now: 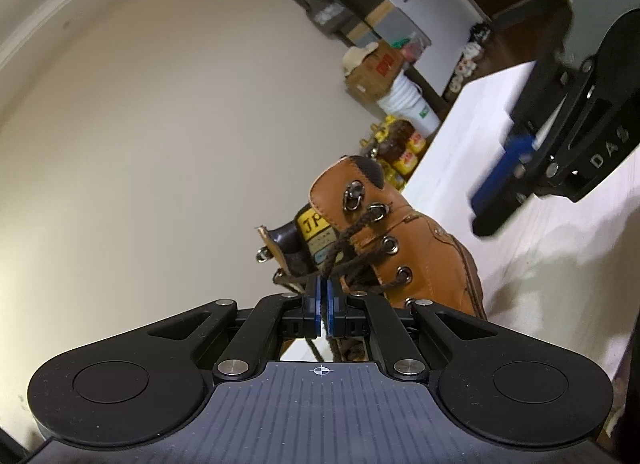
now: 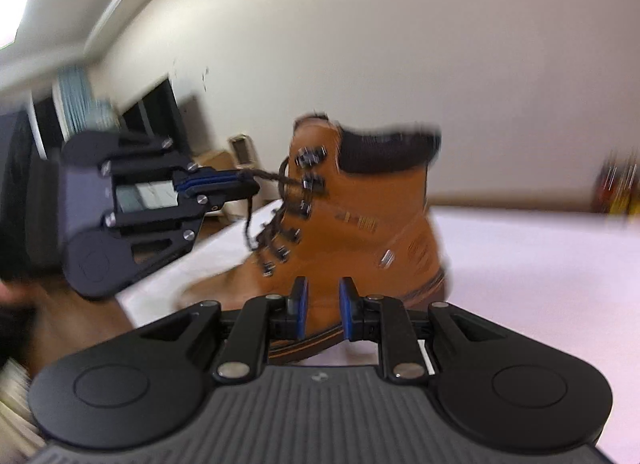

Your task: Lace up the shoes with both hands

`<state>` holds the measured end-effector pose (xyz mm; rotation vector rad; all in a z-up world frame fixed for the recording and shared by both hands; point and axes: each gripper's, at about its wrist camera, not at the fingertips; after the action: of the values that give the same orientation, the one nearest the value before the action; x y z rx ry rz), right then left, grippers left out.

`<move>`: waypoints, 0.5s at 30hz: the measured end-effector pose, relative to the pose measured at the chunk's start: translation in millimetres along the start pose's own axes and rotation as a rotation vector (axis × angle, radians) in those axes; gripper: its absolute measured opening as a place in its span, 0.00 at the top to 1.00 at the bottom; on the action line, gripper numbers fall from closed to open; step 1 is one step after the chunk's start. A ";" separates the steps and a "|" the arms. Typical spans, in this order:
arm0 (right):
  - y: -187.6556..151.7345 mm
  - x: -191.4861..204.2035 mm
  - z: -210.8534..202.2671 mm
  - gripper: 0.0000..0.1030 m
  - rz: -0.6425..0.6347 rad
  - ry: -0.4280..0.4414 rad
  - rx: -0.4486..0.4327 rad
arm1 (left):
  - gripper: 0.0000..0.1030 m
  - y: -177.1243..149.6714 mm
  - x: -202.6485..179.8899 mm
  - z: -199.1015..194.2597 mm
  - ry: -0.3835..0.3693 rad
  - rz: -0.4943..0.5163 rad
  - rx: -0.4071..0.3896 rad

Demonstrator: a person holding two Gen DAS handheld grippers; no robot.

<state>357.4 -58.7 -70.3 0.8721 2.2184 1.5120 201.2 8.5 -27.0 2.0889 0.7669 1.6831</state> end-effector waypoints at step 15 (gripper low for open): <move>11.3 51.5 36.0 0.84 -0.667 -0.247 0.029 | 0.97 7.1 -4.1 12.6 -0.035 0.015 0.015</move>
<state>342.0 3.3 -70.0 0.2485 2.0516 0.9962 214.2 1.2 -29.0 2.1340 0.7570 1.6485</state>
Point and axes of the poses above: each gripper's, at about its wrist camera, not at the fingertips, and z roughly the way its jaws point, x to its left, y to its top, and after that the axes turned 6 degrees about y, right-handed
